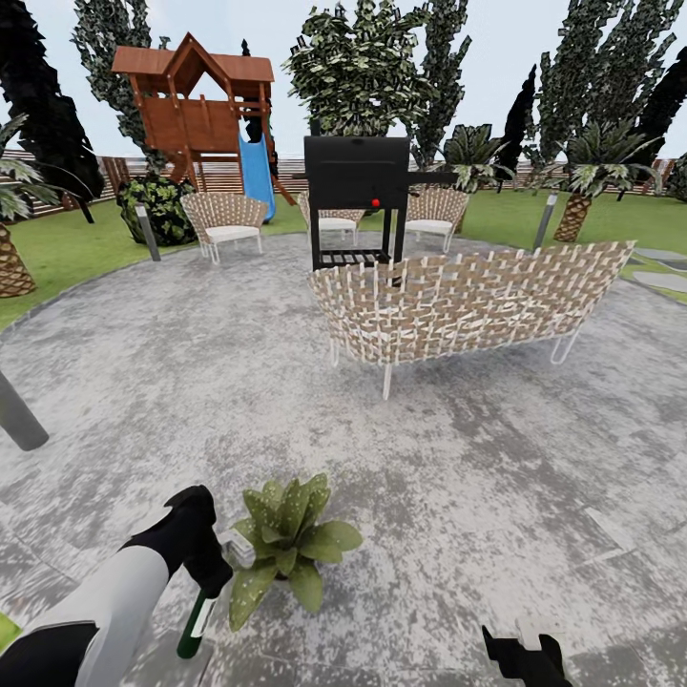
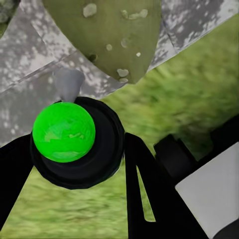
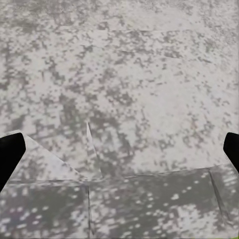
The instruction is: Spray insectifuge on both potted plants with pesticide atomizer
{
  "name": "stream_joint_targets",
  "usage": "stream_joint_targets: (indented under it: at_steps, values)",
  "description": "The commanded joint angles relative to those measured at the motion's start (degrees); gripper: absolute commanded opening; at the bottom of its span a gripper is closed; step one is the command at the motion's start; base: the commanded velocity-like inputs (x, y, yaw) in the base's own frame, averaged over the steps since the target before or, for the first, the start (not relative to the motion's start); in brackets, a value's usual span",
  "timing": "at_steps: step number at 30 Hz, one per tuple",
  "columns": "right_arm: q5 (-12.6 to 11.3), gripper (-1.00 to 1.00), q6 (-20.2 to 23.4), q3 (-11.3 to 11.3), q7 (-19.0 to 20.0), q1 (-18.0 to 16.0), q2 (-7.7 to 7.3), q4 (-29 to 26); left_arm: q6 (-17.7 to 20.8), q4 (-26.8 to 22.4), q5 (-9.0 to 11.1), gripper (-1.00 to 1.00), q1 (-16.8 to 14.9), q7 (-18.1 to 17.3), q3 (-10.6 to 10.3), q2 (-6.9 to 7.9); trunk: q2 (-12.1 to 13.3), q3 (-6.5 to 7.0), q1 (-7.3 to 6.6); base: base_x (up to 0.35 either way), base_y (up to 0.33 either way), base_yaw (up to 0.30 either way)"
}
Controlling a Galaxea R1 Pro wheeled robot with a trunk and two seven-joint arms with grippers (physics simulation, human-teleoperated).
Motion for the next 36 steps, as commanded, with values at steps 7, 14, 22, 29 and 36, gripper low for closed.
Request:
stream_joint_targets:
  at_steps: [7,14,22,29,36]
  values:
    - [0.29,1.0,-0.2,-0.49,0.45,-0.08,0.06,-0.12,0.32,0.26,-0.53,-1.0,1.13,0.07,0.58,1.1,-0.02,-0.05,0.0,0.009,0.0,0.0]
    - [0.29,1.0,-0.2,-0.47,0.48,-0.06,0.06,-0.08,0.22,-0.06,-0.37,-1.0,1.6,1.01,0.64,1.88,-0.02,-0.05,0.0,0.0,0.0,0.0]
    - [0.29,1.0,-0.2,-0.49,0.48,-0.07,0.06,-0.1,0.12,-0.42,0.9,-1.0,1.44,0.32,2.35,1.87,-0.02,-0.05,0.0,0.0,0.0,0.0]
    - [0.29,1.0,-0.2,-0.48,0.48,-0.06,0.06,-0.06,0.26,-5.47,1.34,-1.0,1.26,-1.09,2.93,1.74,-0.02,-0.05,0.0,0.0,0.0,0.0]
    - [0.29,1.0,-0.2,-0.47,0.48,-0.06,0.06,-0.06,0.06,-5.08,1.46,-1.0,1.45,-1.64,2.88,1.57,-0.02,-0.05,0.0,0.0,-0.003,0.0]
